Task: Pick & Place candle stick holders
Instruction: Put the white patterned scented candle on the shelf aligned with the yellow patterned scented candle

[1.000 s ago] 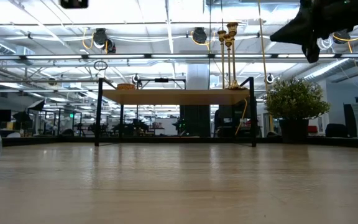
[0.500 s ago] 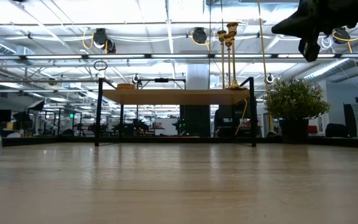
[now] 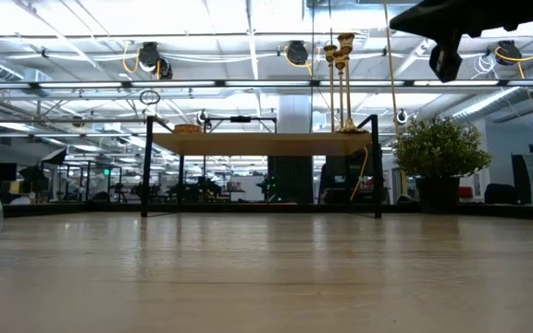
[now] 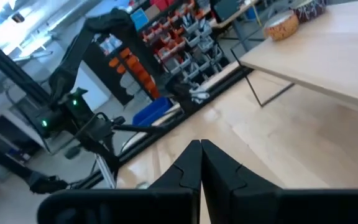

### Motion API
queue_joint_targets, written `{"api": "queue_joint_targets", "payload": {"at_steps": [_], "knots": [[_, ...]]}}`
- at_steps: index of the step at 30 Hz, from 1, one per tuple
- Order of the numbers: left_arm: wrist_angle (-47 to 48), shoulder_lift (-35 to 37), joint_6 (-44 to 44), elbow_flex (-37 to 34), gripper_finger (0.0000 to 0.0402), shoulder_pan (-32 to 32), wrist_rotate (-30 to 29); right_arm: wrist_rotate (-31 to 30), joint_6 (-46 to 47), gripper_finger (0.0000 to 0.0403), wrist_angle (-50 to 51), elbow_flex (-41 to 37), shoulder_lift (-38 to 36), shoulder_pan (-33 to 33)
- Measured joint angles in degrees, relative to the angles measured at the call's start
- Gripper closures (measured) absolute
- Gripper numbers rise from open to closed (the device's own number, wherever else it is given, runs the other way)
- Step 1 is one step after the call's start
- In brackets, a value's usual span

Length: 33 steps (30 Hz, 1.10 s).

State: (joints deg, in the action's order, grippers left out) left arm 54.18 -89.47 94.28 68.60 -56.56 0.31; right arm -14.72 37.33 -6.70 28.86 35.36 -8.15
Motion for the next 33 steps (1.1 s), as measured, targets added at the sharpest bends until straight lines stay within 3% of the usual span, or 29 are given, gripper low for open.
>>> {"api": "queue_joint_targets", "payload": {"at_steps": [4,8,11,15,20,24,30,33], "knots": [[2.3,-0.3,-0.1,0.4,0.0321,-3.7,-5.9,-5.4,0.4,0.0403,-4.1,0.0,4.2,-3.6],[1.4,-0.3,-11.9,0.4,0.0321,-3.1,-7.6,-9.3,1.0,0.0403,-6.8,0.0,8.0,-6.8],[0.6,-0.3,-21.4,0.4,0.0321,-1.5,-5.8,-9.0,1.0,0.0403,-7.8,0.0,10.9,-8.1],[0.6,-0.3,-23.8,0.4,0.0321,0.0,-5.0,-5.6,2.3,0.0403,-11.3,0.0,15.1,-10.4],[1.4,-0.3,-16.3,0.4,0.0321,0.7,-9.6,1.6,2.8,0.0403,-19.1,0.9,22.3,-12.4],[1.3,-0.3,-9.1,0.3,0.0321,0.2,-15.2,6.0,2.0,0.0385,-16.8,6.1,29.8,-13.9],[1.3,-0.3,-0.4,-1.4,0.0321,-1.6,-17.3,6.4,-2.5,0.0293,-16.3,16.8,41.8,-15.2],[1.2,-0.3,4.0,-1.9,0.0321,-3.1,-18.5,10.3,-4.7,0.0236,-11.8,23.7,47.7,-15.2]]}}
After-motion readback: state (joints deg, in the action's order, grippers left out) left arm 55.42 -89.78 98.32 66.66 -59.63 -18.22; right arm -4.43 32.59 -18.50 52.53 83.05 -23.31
